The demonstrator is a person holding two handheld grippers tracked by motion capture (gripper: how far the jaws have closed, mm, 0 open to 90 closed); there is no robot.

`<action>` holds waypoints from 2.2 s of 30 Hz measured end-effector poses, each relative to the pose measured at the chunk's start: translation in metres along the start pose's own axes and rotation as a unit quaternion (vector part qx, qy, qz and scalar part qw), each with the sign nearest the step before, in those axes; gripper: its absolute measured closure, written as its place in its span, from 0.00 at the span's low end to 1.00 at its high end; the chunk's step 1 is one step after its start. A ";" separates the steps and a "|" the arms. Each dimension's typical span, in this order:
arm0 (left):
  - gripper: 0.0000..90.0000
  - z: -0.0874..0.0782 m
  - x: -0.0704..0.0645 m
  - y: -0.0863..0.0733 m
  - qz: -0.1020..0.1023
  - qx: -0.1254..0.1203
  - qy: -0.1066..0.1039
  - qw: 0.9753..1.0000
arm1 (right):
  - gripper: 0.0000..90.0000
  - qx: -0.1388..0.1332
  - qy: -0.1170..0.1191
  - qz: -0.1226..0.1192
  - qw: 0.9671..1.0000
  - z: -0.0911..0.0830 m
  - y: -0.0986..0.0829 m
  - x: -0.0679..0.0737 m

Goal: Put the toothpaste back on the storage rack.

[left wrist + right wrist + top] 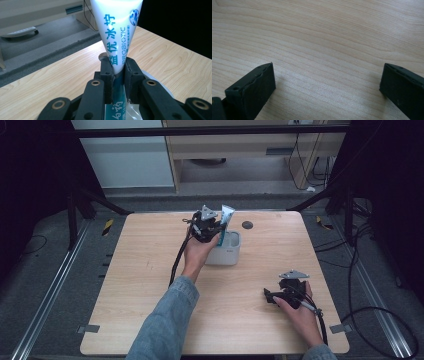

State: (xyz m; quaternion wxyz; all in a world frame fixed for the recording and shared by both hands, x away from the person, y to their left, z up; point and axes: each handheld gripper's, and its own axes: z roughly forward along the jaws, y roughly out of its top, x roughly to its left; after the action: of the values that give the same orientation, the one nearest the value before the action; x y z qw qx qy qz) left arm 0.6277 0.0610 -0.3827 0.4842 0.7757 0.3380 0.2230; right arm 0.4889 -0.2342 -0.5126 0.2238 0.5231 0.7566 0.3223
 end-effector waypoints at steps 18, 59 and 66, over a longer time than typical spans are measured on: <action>0.87 0.006 -0.001 -0.013 -0.002 0.011 0.001 1.000 | 0.00 0.000 0.001 0.001 1.000 0.000 0.000 0.000; 0.87 0.010 -0.003 -0.022 0.001 0.036 0.002 0.999 | 0.00 0.000 0.001 0.001 1.000 0.000 0.000 0.000; 0.86 0.011 -0.002 -0.018 -0.003 0.049 0.000 0.999 | 0.00 0.000 0.001 0.001 1.000 0.000 0.000 0.000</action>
State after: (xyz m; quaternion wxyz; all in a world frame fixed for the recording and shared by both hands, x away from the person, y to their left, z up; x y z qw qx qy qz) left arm 0.6278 0.0582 -0.4032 0.4459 0.7976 0.3508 0.2048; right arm 0.4889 -0.2342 -0.5124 0.2230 0.5232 0.7566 0.3228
